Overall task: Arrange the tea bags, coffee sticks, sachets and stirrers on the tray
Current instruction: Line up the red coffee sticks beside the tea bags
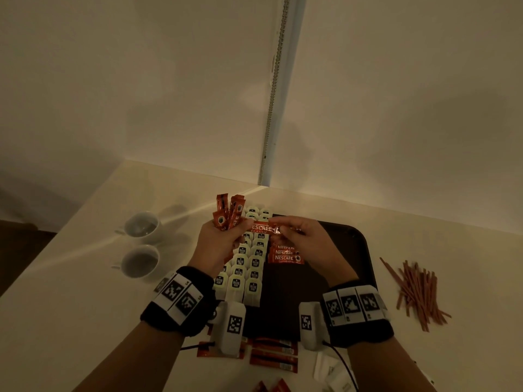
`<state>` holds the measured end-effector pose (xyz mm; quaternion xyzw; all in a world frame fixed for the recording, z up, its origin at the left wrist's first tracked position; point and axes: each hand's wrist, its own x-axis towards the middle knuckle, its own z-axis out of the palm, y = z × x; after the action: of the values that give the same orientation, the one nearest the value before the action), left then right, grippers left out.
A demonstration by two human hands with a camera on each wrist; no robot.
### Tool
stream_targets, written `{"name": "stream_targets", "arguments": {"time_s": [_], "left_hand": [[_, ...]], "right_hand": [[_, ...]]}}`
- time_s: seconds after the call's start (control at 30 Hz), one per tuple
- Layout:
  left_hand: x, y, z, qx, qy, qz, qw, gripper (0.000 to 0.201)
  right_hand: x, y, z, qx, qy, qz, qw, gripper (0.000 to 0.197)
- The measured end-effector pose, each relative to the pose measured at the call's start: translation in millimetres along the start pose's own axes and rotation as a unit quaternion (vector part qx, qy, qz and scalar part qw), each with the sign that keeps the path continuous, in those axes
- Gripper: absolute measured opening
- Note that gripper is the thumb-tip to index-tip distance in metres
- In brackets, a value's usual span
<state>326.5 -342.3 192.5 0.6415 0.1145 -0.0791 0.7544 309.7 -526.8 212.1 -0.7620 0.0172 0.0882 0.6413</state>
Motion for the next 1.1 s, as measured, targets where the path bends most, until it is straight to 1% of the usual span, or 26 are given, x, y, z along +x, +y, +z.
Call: {"name": "stream_targets", "arguments": {"time_s": [0.07,0.13,0.2,0.27,0.37,0.47,0.57,0.63,0.8,1.1], "left_hand": [[0.6,0.8,-4.4,-0.049,-0.001,-0.031,0.998,0.013],[-0.4,1.1,-10.4,-0.094,0.004,-0.066,0.993,0.016],[-1.7,0.4,-17.6,-0.118,0.014,-0.102,0.988,0.020],[-1.4,-0.9,-24.6,-0.128,0.023,-0.139,0.982,0.020],[-0.4,-3.2,-32.1,-0.136,0.014,-0.177,0.975,0.015],[1.8,-7.3,-36.6,-0.147,0.013,-0.189,0.971,0.010],[3.1,-8.6,-37.6,-0.152,0.017,-0.196,0.969,0.007],[3.1,-8.6,-37.2,-0.151,0.014,-0.199,0.968,0.007],[3.3,-9.8,-36.4,-0.142,0.012,-0.209,0.967,0.006],[1.9,-10.0,-35.3,-0.135,0.001,-0.210,0.968,0.005]], "right_hand": [[5.5,6.3,-10.0,-0.062,0.039,-0.013,0.997,0.020],[11.2,19.0,-22.8,-0.095,0.092,-0.018,0.991,0.016],[15.1,39.0,-34.9,-0.143,0.120,-0.007,0.982,0.017],[17.0,64.2,-44.5,-0.190,0.118,0.023,0.974,0.021],[15.5,99.5,-51.6,-0.222,0.090,0.107,0.965,0.025],[12.0,122.7,-49.5,-0.244,0.061,0.155,0.955,0.025],[11.4,135.5,-43.1,-0.235,0.072,0.190,0.950,0.016],[12.4,139.7,-38.6,-0.225,0.093,0.203,0.948,0.015],[16.5,143.1,-31.1,-0.199,0.152,0.190,0.949,0.017],[22.7,139.2,-27.5,-0.201,0.181,0.188,0.944,0.016]]}}
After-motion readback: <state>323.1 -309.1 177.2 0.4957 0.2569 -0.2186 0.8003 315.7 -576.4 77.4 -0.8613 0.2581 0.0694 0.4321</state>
